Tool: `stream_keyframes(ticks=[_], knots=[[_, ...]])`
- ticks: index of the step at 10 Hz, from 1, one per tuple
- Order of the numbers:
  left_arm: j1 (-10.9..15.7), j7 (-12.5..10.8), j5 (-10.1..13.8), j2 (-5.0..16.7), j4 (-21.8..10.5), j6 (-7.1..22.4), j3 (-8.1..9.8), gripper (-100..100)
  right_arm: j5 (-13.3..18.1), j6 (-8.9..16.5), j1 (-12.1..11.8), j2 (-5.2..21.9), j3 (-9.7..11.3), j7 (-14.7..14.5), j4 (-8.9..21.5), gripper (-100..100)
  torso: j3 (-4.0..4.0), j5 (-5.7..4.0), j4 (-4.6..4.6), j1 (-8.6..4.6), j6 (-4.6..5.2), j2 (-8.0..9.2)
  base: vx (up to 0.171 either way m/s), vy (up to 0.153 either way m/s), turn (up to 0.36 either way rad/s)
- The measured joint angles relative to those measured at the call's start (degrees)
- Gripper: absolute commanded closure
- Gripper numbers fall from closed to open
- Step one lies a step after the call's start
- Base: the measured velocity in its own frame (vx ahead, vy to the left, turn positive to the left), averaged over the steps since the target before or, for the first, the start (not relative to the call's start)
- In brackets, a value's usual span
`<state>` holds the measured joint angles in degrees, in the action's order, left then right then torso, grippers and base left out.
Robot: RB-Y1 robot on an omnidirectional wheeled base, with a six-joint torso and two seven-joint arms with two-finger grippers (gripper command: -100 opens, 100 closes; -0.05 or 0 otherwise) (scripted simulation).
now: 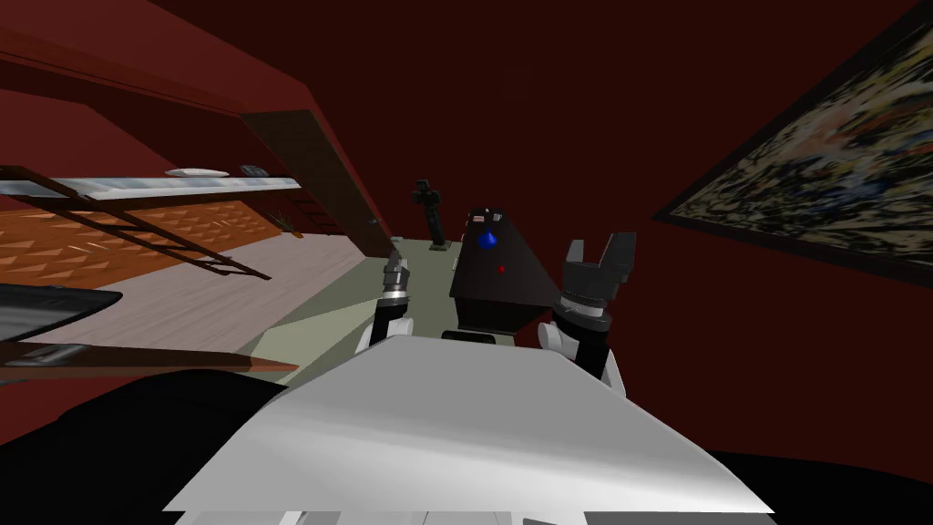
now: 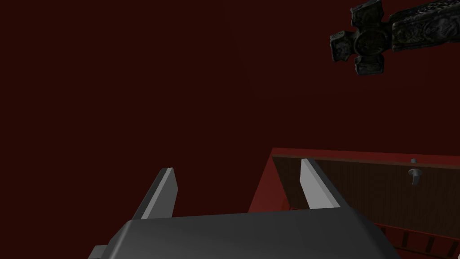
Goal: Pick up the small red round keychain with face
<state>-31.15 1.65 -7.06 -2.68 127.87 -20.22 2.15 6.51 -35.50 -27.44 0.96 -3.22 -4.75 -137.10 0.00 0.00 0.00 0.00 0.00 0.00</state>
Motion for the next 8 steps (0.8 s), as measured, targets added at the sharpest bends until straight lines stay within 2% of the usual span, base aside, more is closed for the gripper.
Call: stream_keyframes(ticks=[4, 8], knots=[[0.0, 0.0, 0.0, 0.0, 0.0, 0.0, 0.00, 0, 2.3, -0.8, -1.0, 5.9, -1.3, -1.7, 1.7, -100, -0.24, -0.03, 0.09, -0.16, 0.00, 0.41, -0.100, -0.028, 0.099], [0.0, 0.0, 0.0, 0.0, 0.0, 0.0, -0.01, 0, 4.2, -0.9, -2.3, 12.1, -2.9, -3.1, 4.2, -100, -0.20, 0.01, 0.08, 0.03, -0.02, 0.34, -0.092, 0.012, 0.134]])
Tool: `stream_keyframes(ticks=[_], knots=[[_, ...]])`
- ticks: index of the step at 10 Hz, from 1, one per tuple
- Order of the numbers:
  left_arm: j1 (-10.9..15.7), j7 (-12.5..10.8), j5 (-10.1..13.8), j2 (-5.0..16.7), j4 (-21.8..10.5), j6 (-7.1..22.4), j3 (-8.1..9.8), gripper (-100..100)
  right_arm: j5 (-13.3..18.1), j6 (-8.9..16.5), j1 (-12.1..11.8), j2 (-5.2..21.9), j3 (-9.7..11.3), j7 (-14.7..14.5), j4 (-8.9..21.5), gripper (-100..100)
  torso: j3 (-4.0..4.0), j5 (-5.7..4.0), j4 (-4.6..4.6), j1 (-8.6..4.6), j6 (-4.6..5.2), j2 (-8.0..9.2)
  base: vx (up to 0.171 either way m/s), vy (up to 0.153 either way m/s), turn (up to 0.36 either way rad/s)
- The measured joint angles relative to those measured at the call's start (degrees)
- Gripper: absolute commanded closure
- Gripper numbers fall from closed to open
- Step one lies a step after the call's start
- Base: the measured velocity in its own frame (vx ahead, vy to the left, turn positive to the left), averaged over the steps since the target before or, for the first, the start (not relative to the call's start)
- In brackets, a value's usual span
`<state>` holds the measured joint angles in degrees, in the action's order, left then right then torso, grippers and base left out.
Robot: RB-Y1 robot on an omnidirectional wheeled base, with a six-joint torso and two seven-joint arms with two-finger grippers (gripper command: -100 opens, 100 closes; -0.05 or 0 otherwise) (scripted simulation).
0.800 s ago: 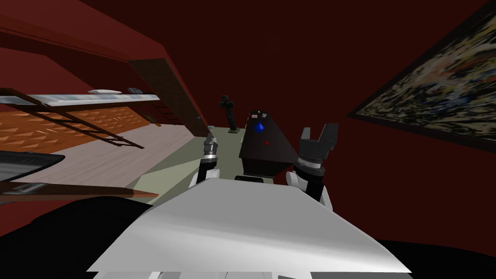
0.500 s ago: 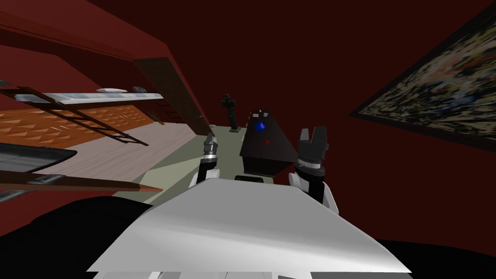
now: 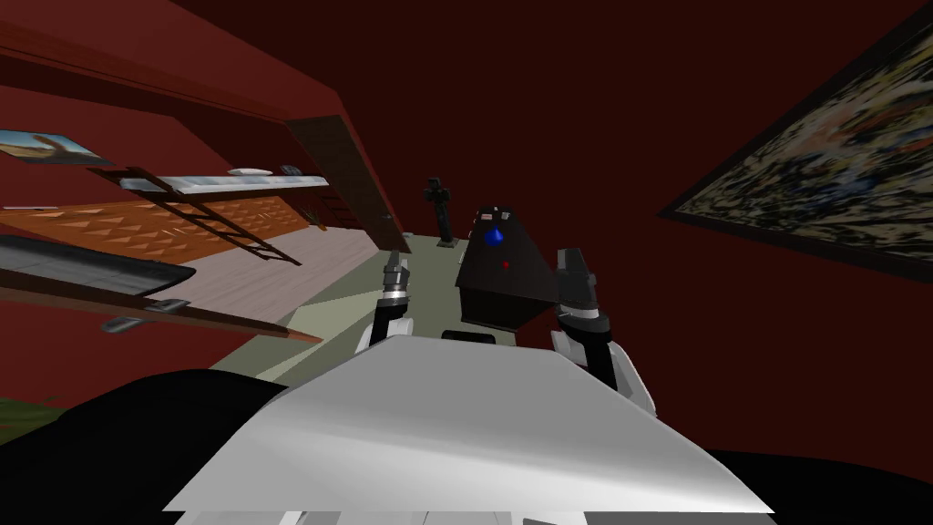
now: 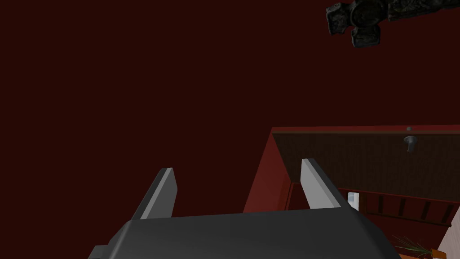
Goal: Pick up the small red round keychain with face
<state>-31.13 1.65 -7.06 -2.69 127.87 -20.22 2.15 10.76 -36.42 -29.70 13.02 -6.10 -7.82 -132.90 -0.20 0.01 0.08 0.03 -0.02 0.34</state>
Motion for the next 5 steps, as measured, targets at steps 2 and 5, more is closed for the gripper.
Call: stream_keyframes(ticks=[2, 5], knots=[[0.0, 0.0, 0.0, 0.0, 0.0, 0.0, 0.01, 0, 0.9, 0.2, -0.6, 3.0, -0.5, -0.6, 1.5, -100, 0.01, -0.01, 0.00, -0.04, 0.03, -0.04, -0.069, 0.012, 0.100], [0.0, 0.0, 0.0, 0.0, 0.0, 0.0, 0.00, 0, 2.0, 0.4, -1.6, 7.2, -0.7, -1.4, 3.7, -100, 0.09, -0.01, -0.03, -0.02, 0.00, -0.16, -0.048, 0.016, 0.102]])
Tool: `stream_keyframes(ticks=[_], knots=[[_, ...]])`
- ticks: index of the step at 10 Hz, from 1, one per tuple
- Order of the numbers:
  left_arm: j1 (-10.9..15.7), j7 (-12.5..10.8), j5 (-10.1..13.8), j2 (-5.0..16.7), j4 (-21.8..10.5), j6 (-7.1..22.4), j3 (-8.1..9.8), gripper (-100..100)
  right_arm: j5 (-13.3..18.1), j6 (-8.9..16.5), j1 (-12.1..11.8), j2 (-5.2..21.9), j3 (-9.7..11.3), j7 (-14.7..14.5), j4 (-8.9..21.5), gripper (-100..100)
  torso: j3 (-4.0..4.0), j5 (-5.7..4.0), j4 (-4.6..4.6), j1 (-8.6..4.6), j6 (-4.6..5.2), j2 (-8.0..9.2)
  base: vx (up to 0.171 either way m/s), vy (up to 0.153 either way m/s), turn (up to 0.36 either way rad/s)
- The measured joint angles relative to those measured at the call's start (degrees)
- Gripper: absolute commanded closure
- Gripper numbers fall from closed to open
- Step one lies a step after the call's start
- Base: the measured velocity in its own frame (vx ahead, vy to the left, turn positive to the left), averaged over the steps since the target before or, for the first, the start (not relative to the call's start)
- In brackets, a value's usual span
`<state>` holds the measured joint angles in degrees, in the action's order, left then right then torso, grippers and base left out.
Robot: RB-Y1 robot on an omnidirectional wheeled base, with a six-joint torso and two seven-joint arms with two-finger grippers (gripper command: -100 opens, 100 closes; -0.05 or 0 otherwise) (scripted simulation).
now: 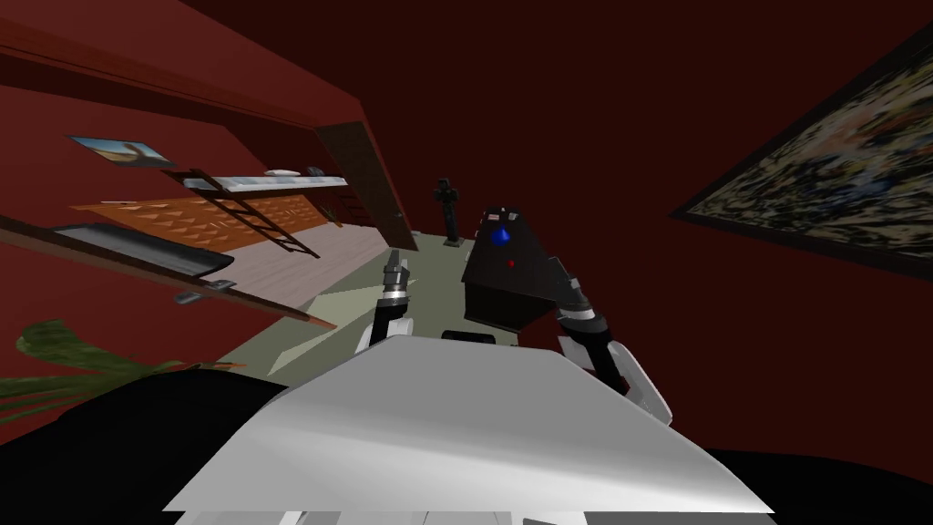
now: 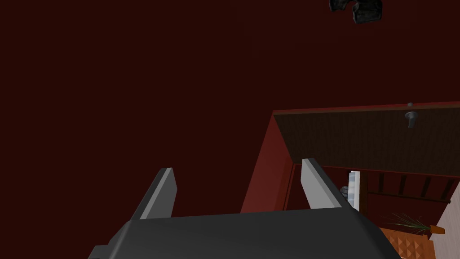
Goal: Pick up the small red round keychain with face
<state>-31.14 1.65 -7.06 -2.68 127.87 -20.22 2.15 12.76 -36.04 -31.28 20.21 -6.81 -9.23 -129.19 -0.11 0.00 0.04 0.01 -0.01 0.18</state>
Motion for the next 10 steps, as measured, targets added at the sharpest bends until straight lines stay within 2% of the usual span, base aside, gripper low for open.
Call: stream_keyframes(ticks=[4, 5, 6, 10], knots=[[0.0, 0.0, 0.0, 0.0, 0.0, 0.0, 0.00, 0, 0.8, 0.1, -2.3, 5.4, -0.7, -0.5, 2.4, -100, -0.04, 0.01, 0.02, 0.04, 0.01, 0.07, -0.064, 0.022, 0.122], [0.0, 0.0, 0.0, 0.0, 0.0, 0.0, 0.01, 0, 0.9, 0.3, -2.3, 6.7, -0.7, -0.6, 3.2, -100, -0.02, 0.00, 0.02, 0.00, 0.03, 0.03, -0.061, 0.029, 0.188], [0.0, 0.0, 0.0, 0.0, 0.0, 0.0, 0.00, 0, 1.1, 0.2, -2.6, 8.3, -0.8, -0.8, 4.8, -100, -0.02, 0.00, 0.01, 0.02, 0.00, 0.03, -0.053, 0.021, 0.067], [0.0, 0.0, 0.0, 0.0, 0.0, 0.0, 0.00, 0, 1.5, 1.3, -4.3, 14.6, -0.8, -0.9, 8.1, -100, -0.01, 0.01, 0.01, 0.03, 0.01, 0.01, -0.051, 0.031, 0.125]])
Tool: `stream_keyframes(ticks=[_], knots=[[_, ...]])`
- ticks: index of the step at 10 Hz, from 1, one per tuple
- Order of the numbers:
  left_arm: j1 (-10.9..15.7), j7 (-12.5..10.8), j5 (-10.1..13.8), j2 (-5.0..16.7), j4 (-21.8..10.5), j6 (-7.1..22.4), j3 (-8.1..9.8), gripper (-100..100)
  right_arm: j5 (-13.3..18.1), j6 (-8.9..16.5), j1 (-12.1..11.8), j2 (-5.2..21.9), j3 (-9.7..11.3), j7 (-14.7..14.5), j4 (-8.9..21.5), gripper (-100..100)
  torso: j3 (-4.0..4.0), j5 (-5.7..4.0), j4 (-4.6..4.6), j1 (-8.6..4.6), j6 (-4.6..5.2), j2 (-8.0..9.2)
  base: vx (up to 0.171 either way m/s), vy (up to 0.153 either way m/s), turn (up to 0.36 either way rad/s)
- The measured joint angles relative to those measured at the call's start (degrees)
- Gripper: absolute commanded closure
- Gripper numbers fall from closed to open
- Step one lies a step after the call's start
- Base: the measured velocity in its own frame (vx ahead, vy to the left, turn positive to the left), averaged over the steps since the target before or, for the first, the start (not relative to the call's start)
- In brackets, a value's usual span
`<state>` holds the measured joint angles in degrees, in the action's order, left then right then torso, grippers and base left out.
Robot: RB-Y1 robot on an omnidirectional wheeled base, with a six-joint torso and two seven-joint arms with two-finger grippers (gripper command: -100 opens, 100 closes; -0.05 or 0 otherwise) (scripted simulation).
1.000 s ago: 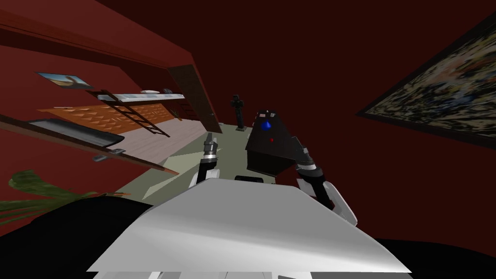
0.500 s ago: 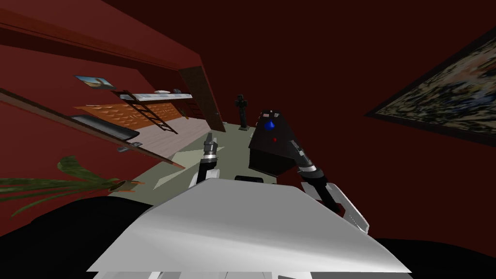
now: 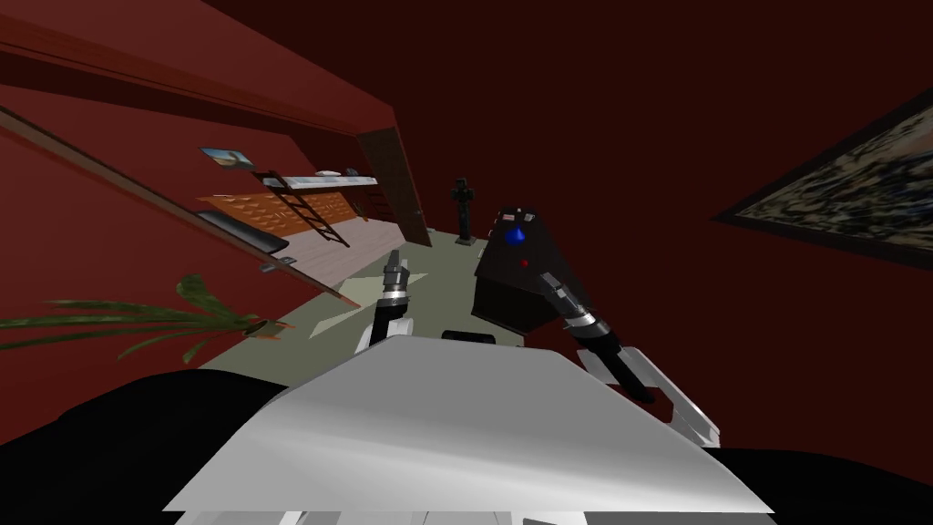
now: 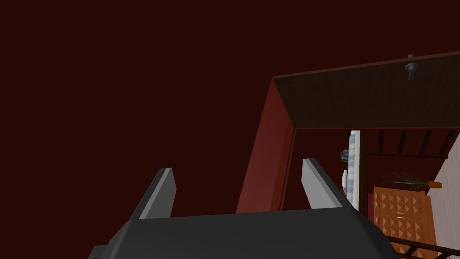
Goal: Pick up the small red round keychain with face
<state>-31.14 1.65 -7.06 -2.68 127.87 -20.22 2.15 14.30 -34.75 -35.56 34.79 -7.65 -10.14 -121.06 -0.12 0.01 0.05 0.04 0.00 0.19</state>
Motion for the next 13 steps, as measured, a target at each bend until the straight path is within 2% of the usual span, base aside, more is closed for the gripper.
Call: stream_keyframes(ticks=[2, 3, 5, 10, 13], knots=[[0.0, 0.0, 0.0, 0.0, 0.0, 0.0, 0.00, 0, -0.2, -0.2, -0.7, 3.5, -0.3, 0.2, 2.9, -100, 0.02, 0.00, -0.01, 0.02, -0.01, -0.04, -0.042, 0.040, 0.144], [0.0, 0.0, 0.0, 0.0, 0.0, 0.0, 0.01, 0, -0.1, 0.3, -1.0, 5.0, -0.1, 0.2, 3.0, -100, 0.03, 0.01, -0.01, 0.01, 0.03, -0.06, -0.041, 0.032, 0.177], [0.0, 0.0, 0.0, 0.0, 0.0, 0.0, 0.01, 0, -0.1, 0.7, -2.1, 8.2, 0.1, 0.1, 5.2, -100, 0.05, 0.00, -0.01, -0.04, 0.03, -0.09, -0.024, 0.041, 0.141], [0.0, 0.0, 0.0, 0.0, 0.0, 0.0, 0.00, 0, -0.7, 2.6, -3.6, 16.3, 1.6, 0.8, 11.9, -100, 0.09, 0.00, -0.03, 0.01, 0.00, -0.16, -0.017, 0.039, 0.126], [0.0, 0.0, 0.0, 0.0, 0.0, 0.0, 0.01, 0, -1.6, 3.8, -5.1, 20.8, 1.3, 1.8, 13.4, -100, 0.12, -0.01, -0.04, -0.05, 0.01, -0.21, 0.000, 0.022, 0.079]])
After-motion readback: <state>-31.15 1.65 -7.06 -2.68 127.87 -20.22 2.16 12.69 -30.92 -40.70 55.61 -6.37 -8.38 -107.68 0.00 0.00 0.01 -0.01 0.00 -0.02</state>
